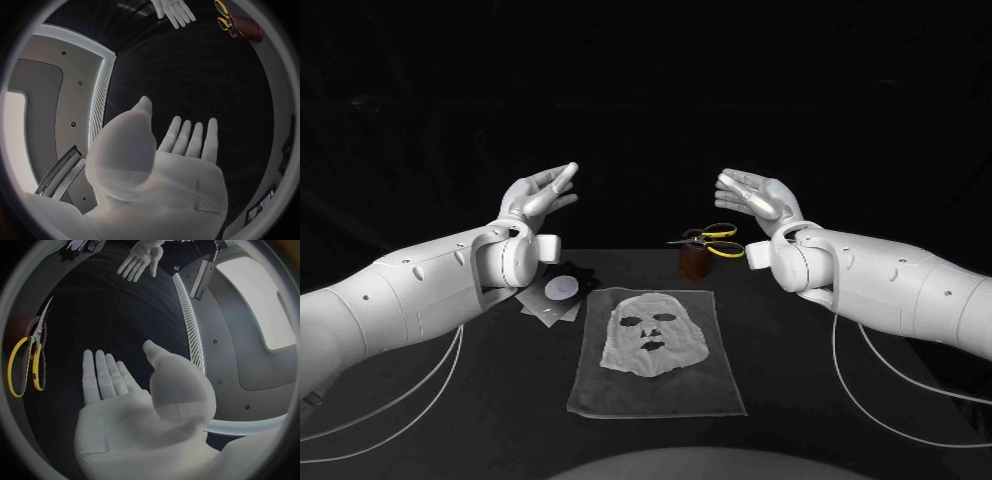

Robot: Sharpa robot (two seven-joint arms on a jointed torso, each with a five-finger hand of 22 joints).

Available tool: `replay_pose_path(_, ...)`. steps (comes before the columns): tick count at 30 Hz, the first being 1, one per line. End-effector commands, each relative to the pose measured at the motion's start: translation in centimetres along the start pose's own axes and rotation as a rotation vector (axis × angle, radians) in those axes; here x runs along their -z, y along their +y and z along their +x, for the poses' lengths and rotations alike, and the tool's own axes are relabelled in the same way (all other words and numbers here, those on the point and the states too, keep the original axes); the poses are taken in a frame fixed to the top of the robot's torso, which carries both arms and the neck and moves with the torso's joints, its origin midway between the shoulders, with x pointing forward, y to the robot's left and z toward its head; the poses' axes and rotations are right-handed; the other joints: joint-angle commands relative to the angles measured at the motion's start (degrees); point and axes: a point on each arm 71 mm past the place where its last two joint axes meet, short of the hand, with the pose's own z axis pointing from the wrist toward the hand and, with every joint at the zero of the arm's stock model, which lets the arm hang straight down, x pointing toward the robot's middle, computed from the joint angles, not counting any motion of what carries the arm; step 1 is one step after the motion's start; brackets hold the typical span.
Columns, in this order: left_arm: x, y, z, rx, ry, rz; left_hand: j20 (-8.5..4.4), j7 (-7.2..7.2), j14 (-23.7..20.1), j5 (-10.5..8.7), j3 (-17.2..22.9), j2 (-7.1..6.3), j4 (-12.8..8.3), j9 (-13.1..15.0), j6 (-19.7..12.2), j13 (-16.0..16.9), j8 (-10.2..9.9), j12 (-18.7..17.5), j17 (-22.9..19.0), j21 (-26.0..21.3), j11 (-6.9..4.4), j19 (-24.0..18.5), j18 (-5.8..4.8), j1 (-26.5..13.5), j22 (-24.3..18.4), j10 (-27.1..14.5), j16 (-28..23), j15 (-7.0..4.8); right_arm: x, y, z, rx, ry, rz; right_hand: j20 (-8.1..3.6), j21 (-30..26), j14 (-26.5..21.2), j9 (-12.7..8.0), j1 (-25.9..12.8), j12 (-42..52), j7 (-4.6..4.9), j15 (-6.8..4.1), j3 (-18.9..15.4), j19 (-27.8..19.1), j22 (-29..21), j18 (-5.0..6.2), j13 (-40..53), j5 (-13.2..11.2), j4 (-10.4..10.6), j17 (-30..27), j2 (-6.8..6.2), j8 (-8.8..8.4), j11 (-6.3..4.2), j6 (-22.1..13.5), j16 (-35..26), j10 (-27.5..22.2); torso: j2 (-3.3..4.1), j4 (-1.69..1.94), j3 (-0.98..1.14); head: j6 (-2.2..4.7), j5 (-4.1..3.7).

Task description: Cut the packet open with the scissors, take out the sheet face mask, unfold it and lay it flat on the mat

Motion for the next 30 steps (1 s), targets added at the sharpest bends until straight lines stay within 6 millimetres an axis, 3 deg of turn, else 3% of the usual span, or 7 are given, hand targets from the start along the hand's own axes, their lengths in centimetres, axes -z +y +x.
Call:
replay_pose_path(1, 0.2, 0.0, 0.2, -0.003, -0.001, 0.001, -12.10, -6.07, -24.01, -2.17, -3.18, 4.40, -12.31, -4.33, -31.75, -2.35, -6.70, -2.35, -7.21, -2.71, -4.96, -27.84, -4.52, -23.17, -10.09, -28.79, -4.10, -7.47, 0.2, 0.1, 0.2, 0.000, -0.006, 0.000, -11.82, -2.54, -37.06, -5.79, -59.26, -2.70, -9.69, -7.84, -15.29, -32.68, -19.25, -7.27, -2.61, -2.52, -3.62, -9.79, 1.75, -2.61, -9.46, -28.08, -2.67, -35.18, 0.36, 0.00, 0.06, 0.38, 0.02)
replay_pose_path(5, 1.1, 0.2, 0.9, -0.008, -0.009, -0.003, -12.10, -6.07, -24.01, -2.17, -3.18, 4.40, -12.31, -4.33, -31.75, -2.35, -6.70, -2.35, -7.21, -2.71, -4.96, -27.84, -4.52, -30.38, -10.09, -28.79, -4.10, -7.47, 0.8, 0.3, 1.0, -0.011, -0.019, 0.006, -11.82, -2.54, -37.06, -5.79, -59.26, -2.70, -9.69, -7.84, -15.29, -32.68, -19.25, -7.27, -2.61, -2.52, -3.62, -9.79, 1.75, -2.61, -9.46, -28.08, -2.67, -35.18, 1.22, 0.04, 0.32, 1.90, 0.27)
replay_pose_path(6, 1.3, 0.2, 1.1, -0.010, -0.012, -0.004, -12.10, -6.07, -24.01, -2.17, -3.18, 4.40, -12.31, -4.33, -31.75, -2.35, -6.70, -2.35, -7.21, -2.71, -4.96, -27.84, -4.52, -70.76, -10.09, -28.79, -4.10, -7.47, 1.0, 0.3, 1.2, -0.015, -0.023, 0.008, -11.82, -2.54, -37.06, -5.79, -59.26, -2.70, -9.69, -7.84, -15.29, -32.68, -19.25, -7.27, -2.61, -2.52, -3.62, -9.79, 1.75, -2.61, -9.46, -28.08, -2.67, -35.18, 1.52, 0.06, 0.42, 2.43, 0.35)
replay_pose_path(12, 4.0, 0.4, 3.0, -0.025, -0.038, -0.010, -12.10, -6.07, -24.01, -2.17, -3.18, 4.40, -12.31, -4.33, -31.75, -2.35, -6.70, -2.35, -7.21, -2.71, -4.96, -27.84, -4.52, -70.76, -10.09, -28.79, -4.10, -7.47, 3.1, 1.3, 3.5, -0.047, -0.061, 0.028, -11.82, -2.54, -37.06, -5.79, -59.26, -2.70, -9.69, -7.84, -15.29, -32.68, -19.25, -7.27, -2.61, -2.52, -3.62, -9.79, 1.75, -2.61, -9.46, -28.08, -2.67, -35.18, 4.06, 0.20, 1.18, 6.89, 1.07)
replay_pose_path(17, 6.6, 0.1, 4.6, -0.039, -0.062, -0.009, -12.10, -6.07, -24.01, -2.17, -3.18, 4.40, -12.31, -4.33, -31.75, -2.35, -6.70, -2.35, -7.21, -2.71, -4.96, -27.84, -4.52, -70.76, -10.09, -28.79, -4.10, -7.47, 5.2, 2.5, 5.3, -0.074, -0.094, 0.047, -11.82, -2.54, -37.06, -5.79, -59.26, -2.70, -9.69, -7.84, -15.29, -32.68, -19.25, -7.27, -2.61, -2.52, -3.62, -9.79, 1.75, -2.61, -9.46, -28.08, -2.67, -35.18, 5.69, 0.28, 1.68, 9.75, 1.54)
replay_pose_path(22, 8.2, -0.3, 5.5, -0.047, -0.076, -0.005, -12.10, -6.07, -24.01, -2.17, -3.18, 4.40, -12.31, -4.33, -31.75, -2.35, -6.70, -2.35, -7.21, -2.71, -4.96, -27.84, -4.52, -70.76, -10.09, -28.79, -4.10, -7.47, 6.5, 3.4, 6.3, -0.088, -0.113, 0.060, -11.82, -2.54, -37.06, -5.79, -59.26, -2.70, -9.69, -7.84, -15.29, -32.68, -19.25, -7.27, -2.61, -2.52, -3.62, -9.79, 1.75, -2.61, -9.46, -28.08, -2.67, -35.18, 6.34, 0.32, 1.87, 10.89, 1.72)
replay_pose_path(30, 8.7, -0.5, 5.8, -0.050, -0.081, -0.003, -12.10, -6.07, -24.01, -2.17, -3.18, 4.40, -12.31, -4.33, -31.75, -2.35, -6.70, -2.35, -7.21, -2.71, -4.96, -27.84, -4.52, -70.76, -10.09, -28.79, -4.10, -7.47, 6.9, 3.7, 6.6, -0.092, -0.119, 0.064, -11.82, -2.54, -37.06, -5.79, -59.26, -2.70, -9.69, -7.84, -15.29, -32.68, -19.25, -7.27, -2.61, -2.52, -3.62, -9.79, 1.75, -2.61, -9.46, -28.08, -2.67, -35.18, 6.36, 0.32, 1.88, 10.91, 1.72)
